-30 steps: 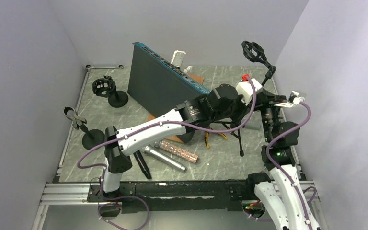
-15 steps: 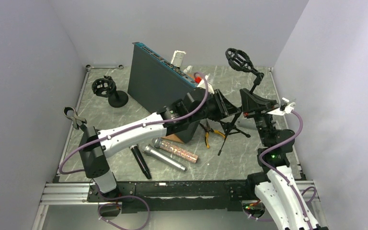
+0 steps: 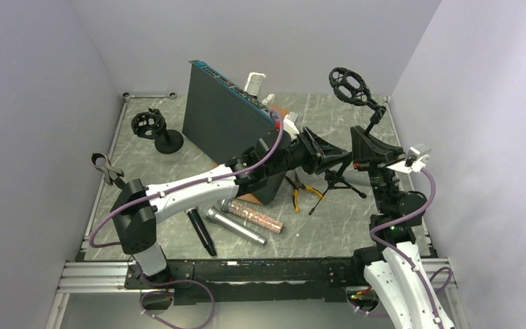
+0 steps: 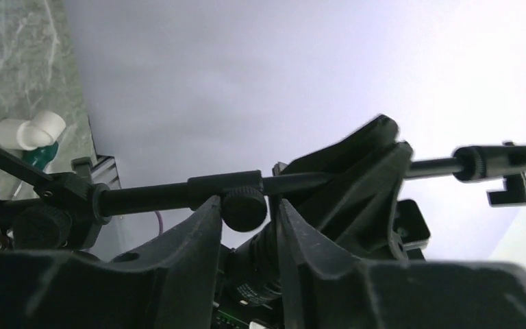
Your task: Remove the microphone from the stand
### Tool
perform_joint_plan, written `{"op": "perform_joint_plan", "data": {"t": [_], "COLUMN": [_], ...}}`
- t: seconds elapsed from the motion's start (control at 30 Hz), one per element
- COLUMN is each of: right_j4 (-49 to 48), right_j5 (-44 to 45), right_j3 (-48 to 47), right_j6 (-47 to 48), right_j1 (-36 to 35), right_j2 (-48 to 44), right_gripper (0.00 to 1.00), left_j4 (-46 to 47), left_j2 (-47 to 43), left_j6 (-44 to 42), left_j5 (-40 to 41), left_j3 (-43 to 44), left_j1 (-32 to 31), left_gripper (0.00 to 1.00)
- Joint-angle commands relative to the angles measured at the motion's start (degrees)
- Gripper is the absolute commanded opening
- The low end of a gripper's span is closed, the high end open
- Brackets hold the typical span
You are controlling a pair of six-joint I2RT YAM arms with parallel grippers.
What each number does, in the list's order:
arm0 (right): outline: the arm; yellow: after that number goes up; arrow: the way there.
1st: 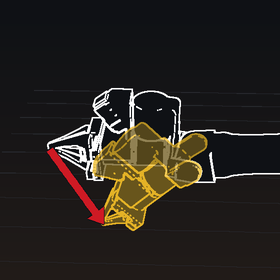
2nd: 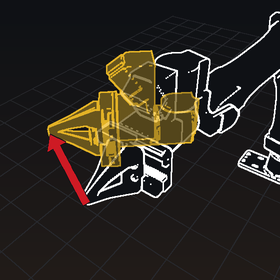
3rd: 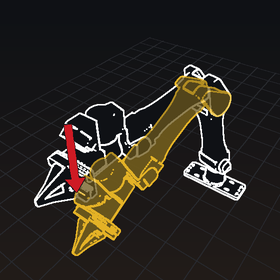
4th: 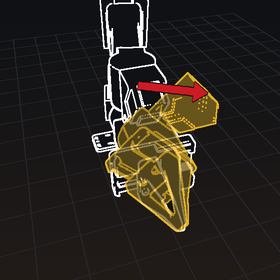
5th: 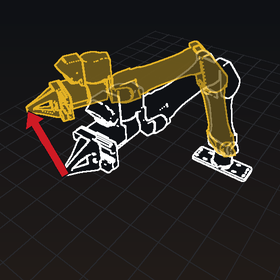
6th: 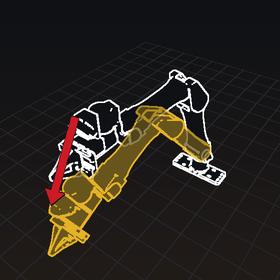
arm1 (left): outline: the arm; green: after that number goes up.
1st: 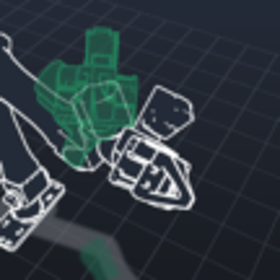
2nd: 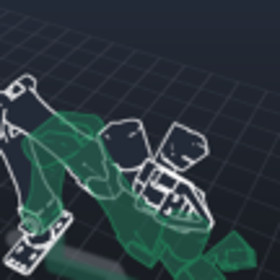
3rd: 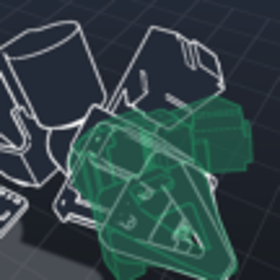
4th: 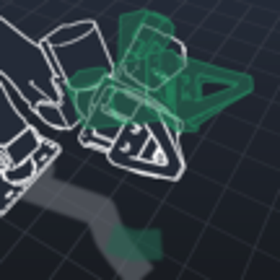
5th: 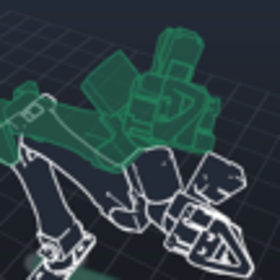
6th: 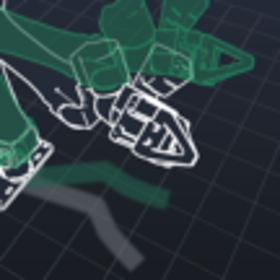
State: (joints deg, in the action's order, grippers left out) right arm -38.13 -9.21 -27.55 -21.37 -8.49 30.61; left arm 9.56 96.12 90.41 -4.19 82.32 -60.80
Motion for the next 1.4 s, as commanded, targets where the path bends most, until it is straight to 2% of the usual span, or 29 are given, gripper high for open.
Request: {"op": "perform_joint_plan", "data": {"t": [0.0, 0.13, 0.2, 0.4, 0.53, 0.63, 0.83, 1.0, 1.17, 1.37], "right_j4": [1.02, 3.06, 3.91, 3.65, -1.52, -7.32, -22.33, -33.25, -39.13, -40.81], "right_j5": [4.03, 4.68, 5.53, 8.15, 9.78, 12.46, 17.92, 17.41, 17.02, 16.13], "right_j3": [-0.63, -0.98, -1.09, -1.42, -0.79, -0.9, -0.66, -4.34, -12.38, -22.45], "right_j6": [4.27, 6.35, 7.31, 10.55, 14.19, 17.46, 23.3, 27.82, 29.75, 28.36], "right_j1": [0.67, 0.65, 0.66, 0.7, 0.7, 0.71, 0.87, 1.27, 1.78, 2.75], "right_j2": [-0.86, -1.46, -1.78, 0.33, 5.16, 11.13, 27.42, 41.18, 53.76, 66.37], "right_gripper": [0.0, 0.0, 0.0, 0.0, 0.0, 0.0, 0.0, 0.0, 0.0, 0.0], "left_j4": [14.9, 16.2, 15.87, 12.65, 11.17, 6.48, -4.57, -14.6, -20.27, -22.67], "left_j2": [-3.15, -6.32, -8.28, -13.31, -17.28, -21.05, -33.97, -46.34, -54.95, -59.02], "left_j6": [2.6, -6.39, -11.19, -24.27, -33.81, -41.71, -57.44, -69.34, -72.97, -73.49], "left_j5": [-3.66, -3.05, -2.6, -5.37, -8.09, -8.53, -1.64, 7.27, 13.94, 15.99], "left_j3": [-1.09, -4.64, -5.9, -9.26, -11.01, -11.4, -15.76, -18.29, -21.35, -22.17], "left_j1": [1.38, 1.63, 1.73, 2.52, 2.52, 2.52, 2.61, 2.7, 2.96, 3.13], "left_gripper": [0.49, 0.91, 0.99, 1.0, 0.99, 0.98, 0.99, 0.99, 0.99, 0.99]}}
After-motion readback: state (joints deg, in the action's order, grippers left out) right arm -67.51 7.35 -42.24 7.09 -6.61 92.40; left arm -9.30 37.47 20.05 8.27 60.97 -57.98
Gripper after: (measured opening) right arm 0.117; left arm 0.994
